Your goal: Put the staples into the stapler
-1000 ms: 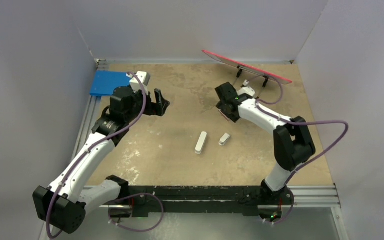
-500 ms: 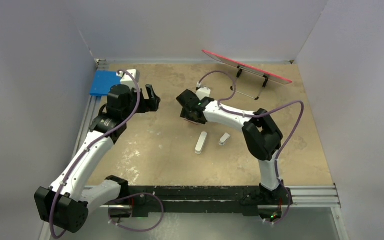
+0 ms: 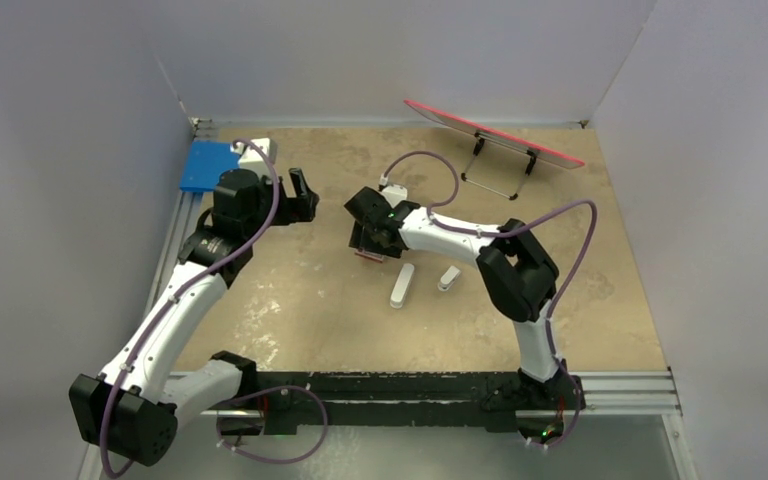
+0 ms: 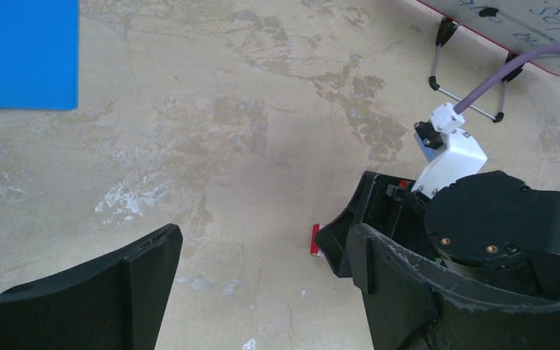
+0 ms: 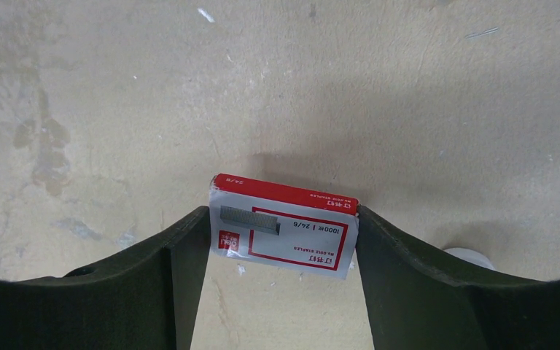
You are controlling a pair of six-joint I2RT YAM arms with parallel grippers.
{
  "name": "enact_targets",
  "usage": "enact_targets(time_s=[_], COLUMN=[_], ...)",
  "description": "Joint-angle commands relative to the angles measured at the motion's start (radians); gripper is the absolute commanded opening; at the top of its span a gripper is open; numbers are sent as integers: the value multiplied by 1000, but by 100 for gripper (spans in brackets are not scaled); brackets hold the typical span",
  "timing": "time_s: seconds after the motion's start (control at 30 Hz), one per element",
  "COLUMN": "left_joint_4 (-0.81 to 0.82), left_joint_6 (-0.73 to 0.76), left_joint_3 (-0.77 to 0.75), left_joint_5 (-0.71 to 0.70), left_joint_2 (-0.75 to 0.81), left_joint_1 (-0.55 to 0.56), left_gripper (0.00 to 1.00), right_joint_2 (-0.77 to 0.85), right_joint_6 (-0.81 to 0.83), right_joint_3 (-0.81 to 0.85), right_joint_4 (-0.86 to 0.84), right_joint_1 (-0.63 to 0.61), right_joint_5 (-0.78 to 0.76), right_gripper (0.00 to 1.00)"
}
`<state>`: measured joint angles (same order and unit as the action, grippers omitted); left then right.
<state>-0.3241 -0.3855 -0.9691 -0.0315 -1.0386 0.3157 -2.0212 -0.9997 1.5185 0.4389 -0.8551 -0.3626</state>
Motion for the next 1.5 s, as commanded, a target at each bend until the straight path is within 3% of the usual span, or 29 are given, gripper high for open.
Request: enact_targets(time_s=[0.0,0.3,0.43,0.53,0.7,0.83,1.0,1.23,1.47], left_joint_4=[22,7,-45,-48,-73,-110,-55,104,185], left_joint_6=[-23,-24,-19,-29,-80,-152,-241,-373,-407], left_joint_3=[-40,-49,-90,-89,-80,-69,1,111,186], left_joint_5=[7,59,58,69,131,303,501,586,479], left_joint_2=[-1,-21,-37,-25,-37,-93,-154,-256,-285], left_joint_1=[-9,-12,-23,-29,-38,-96,-157,-161,-161], left_gripper=[84,84,84,84,84,80,78,74,51], right_joint_2=[-17,17,94,148,147,150,174,172,127], right_joint_6=[43,190,349,500,873,1195,1432,1491,1530], right_joint_3=[0,-7,-63,-142,-182,-234,-266,-318,-307], right_joint_4=[-25,-94,-218,-352,-503,-560,-498,-523,-479], right_joint_1=[4,9,37,85,141,141,134,122,107], right_joint_5=[22,86,90,163,442,515,601,687,710], right_gripper=[72,89,88,86,86,87,87,86,81])
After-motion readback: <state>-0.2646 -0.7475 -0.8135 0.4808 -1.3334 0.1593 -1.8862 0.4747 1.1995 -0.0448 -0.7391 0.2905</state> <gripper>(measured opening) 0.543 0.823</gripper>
